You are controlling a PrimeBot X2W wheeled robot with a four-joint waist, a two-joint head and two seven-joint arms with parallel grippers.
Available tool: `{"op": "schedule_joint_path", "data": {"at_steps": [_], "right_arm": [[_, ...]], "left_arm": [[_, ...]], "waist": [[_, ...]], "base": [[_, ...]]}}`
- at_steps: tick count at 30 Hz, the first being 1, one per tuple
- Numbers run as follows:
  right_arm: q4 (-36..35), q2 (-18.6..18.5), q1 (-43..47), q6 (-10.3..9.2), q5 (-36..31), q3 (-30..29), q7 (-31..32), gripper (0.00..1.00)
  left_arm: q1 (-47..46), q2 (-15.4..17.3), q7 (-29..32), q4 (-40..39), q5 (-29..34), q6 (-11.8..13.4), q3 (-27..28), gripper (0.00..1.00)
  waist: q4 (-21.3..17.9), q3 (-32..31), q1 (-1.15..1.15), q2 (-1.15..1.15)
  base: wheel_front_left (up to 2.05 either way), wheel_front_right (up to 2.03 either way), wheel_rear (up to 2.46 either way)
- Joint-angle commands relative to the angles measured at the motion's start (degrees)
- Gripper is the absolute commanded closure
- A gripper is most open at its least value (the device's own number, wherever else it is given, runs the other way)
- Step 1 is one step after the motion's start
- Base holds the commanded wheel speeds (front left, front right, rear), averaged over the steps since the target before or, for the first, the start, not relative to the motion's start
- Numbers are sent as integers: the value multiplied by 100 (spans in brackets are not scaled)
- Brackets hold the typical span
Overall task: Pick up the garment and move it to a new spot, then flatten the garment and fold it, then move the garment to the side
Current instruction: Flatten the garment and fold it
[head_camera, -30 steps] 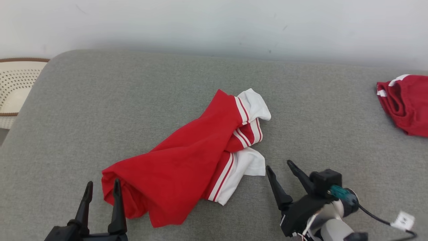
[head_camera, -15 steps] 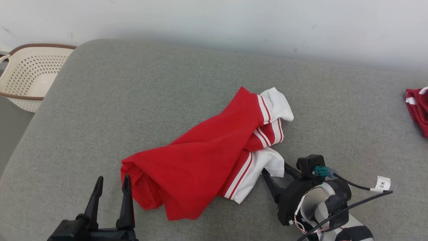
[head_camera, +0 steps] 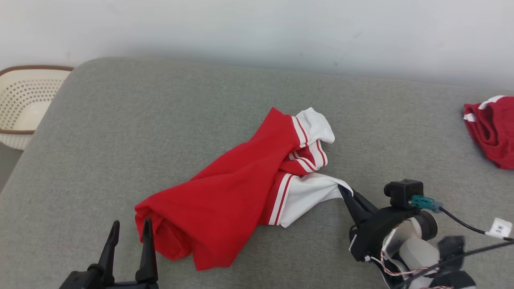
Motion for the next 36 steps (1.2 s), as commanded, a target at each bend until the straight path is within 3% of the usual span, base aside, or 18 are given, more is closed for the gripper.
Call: {"op": "schedule_joint_path", "data": {"at_steps": [1, 9, 14, 24, 25, 26, 36], "right_arm": [[-173, -101, 136, -4, 89, -9, 36, 100], [-1557, -737, 1130, -5, 357, -643, 578, 100], [-2314, -887, 2004, -5, 202, -1312, 1113, 100], [-3446, -485, 3404, -4, -397, -2652, 2149, 100], [-3498, -419, 3439, -4, -521, -2749, 2181, 68], [-3538, -334, 3467, -4, -612, -2813, 2204, 0], [-3791, 71, 3393, -4, -1693, -3272, 1764, 0]], "left_arm": [[105, 0, -25, 27, -12, 19, 8, 0], [202, 0, -24, 79, -64, 32, -4, 0], [266, 1, -25, 77, -116, 68, -42, 0], [301, 1, -24, 121, -189, 99, -34, 0], [275, 0, -24, 141, -190, 84, -43, 0], [243, 0, -24, 156, -185, 66, -64, 0], [204, 0, -24, 204, -92, 8, -129, 0]], "waist": [[-196, -117, 0, 0], [-592, -278, 0, 0], [-780, -332, 0, 0], [-1097, -373, 0, 0], [-1111, -364, 0, 0], [-1125, -364, 0, 0], [-1114, -491, 0, 0]], "base": [[0, 0, 0], [0, 0, 0], [0, 0, 0], [0, 0, 0], [0, 0, 0], [0, 0, 0], [0, 0, 0]]}}
